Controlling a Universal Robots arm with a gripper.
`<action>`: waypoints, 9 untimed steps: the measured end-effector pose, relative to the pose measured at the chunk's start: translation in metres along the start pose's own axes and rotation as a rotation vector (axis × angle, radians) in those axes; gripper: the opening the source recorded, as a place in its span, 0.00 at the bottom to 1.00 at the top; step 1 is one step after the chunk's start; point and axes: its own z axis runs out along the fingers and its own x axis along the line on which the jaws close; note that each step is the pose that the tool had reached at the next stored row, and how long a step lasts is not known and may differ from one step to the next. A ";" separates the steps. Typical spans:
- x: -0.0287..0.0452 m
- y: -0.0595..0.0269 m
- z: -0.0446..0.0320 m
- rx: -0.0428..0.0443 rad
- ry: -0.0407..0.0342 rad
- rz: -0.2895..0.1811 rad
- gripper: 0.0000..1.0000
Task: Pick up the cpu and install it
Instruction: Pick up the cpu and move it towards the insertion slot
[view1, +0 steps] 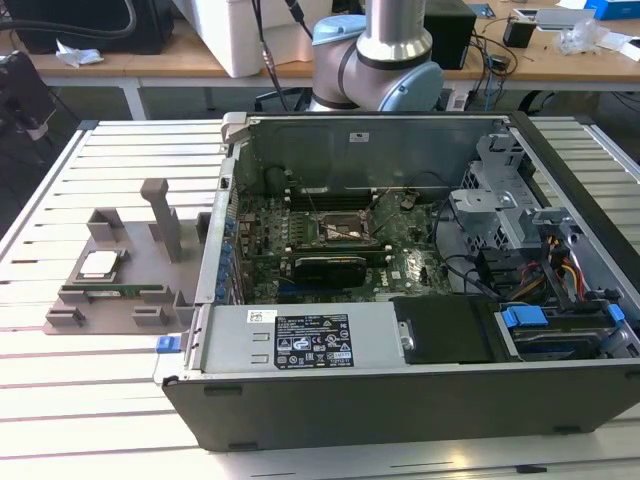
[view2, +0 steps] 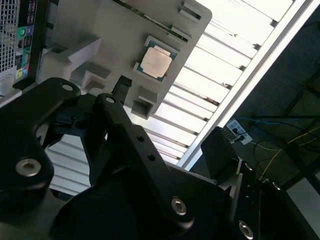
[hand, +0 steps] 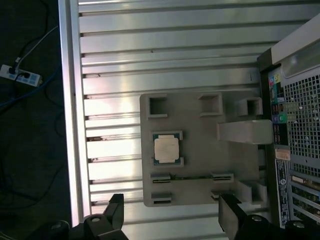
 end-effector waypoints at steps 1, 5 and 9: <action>0.0000 0.0000 0.0012 0.0004 0.0008 0.000 0.84; -0.0001 -0.0001 0.0044 0.0005 0.0009 0.000 0.84; 0.0000 -0.0002 0.0075 0.0005 0.0009 0.000 0.84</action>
